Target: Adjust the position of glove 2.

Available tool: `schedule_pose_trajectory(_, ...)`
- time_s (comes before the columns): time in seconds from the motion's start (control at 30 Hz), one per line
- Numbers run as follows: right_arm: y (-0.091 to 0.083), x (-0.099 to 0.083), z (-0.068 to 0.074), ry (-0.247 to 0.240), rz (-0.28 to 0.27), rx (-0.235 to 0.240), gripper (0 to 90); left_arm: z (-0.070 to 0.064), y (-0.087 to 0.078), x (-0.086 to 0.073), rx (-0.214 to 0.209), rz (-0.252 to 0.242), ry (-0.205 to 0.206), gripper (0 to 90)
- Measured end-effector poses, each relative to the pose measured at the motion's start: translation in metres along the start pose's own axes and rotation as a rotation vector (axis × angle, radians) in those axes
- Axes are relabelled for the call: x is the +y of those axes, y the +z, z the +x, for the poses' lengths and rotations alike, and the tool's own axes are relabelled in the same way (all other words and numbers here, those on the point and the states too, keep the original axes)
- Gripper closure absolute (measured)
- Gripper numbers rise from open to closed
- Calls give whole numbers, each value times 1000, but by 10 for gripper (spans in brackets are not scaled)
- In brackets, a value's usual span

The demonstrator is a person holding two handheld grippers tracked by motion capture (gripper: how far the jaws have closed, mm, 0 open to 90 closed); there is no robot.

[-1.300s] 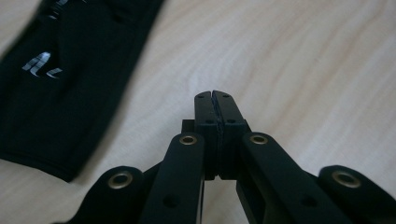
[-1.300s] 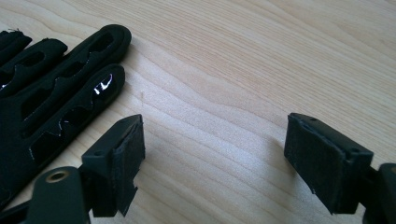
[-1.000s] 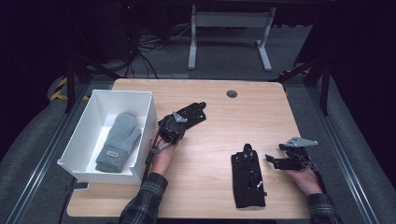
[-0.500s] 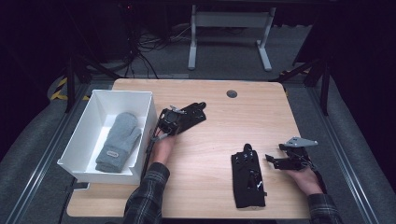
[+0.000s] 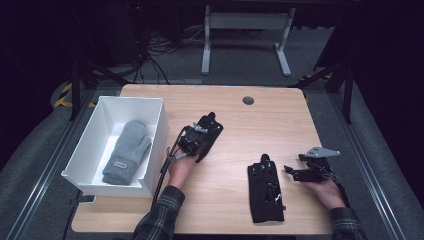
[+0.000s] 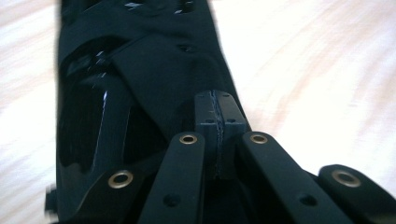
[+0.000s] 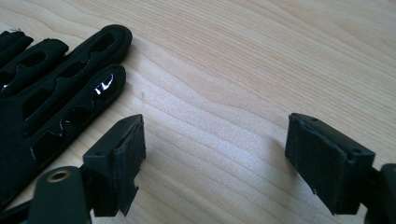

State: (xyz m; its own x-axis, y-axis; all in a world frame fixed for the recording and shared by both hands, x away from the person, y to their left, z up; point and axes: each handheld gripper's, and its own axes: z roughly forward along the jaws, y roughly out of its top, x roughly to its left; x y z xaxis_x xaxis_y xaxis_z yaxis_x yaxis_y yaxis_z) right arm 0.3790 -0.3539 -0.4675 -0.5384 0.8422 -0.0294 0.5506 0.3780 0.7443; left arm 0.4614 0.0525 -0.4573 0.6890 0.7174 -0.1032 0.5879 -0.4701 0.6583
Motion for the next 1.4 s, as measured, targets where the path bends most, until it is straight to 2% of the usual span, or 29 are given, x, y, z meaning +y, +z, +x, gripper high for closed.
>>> schedule_pose_trajectory(0.3, 0, 0, 0, 0, 0, 0, 208, -31, 7, 1, -86, -9, 41, 900)
schedule_pose_trajectory(0.43, 0, 0, 0, 0, 0, 0, 207, -35, 6, 5, -98, -7, 53, 900)
schedule_pose_trajectory(0.57, 0, 0, 0, -1, 0, 1, 206, -26, -2, 11, -84, -33, 43, 899)
schedule_pose_trajectory(0.7, 0, 0, 0, -1, 0, 1, 206, -14, -6, 16, -61, -37, 36, 899)
schedule_pose_trajectory(0.8, 0, 0, 0, -1, 0, 1, 206, -1, -8, 19, -47, -48, 8, 900)
schedule_pose_trajectory(1.0, 0, 0, 0, -1, 0, 1, 206, 16, -7, 21, -16, -31, -17, 900)
schedule_pose_trajectory(1.2, 0, 0, 0, -1, 0, 1, 205, 22, 2, 20, -12, -3, -30, 899)
schedule_pose_trajectory(1.27, 0, 0, 0, -1, 0, 1, 205, 22, 4, 19, -11, 6, -28, 900)
schedule_pose_trajectory(1.3, 0, 0, 0, -1, 0, 1, 205, 21, 8, 17, -7, 33, -12, 900)
schedule_pose_trajectory(1.4, 0, 0, 0, -1, 1, 1, 205, 19, 8, 15, -13, 25, -12, 900)
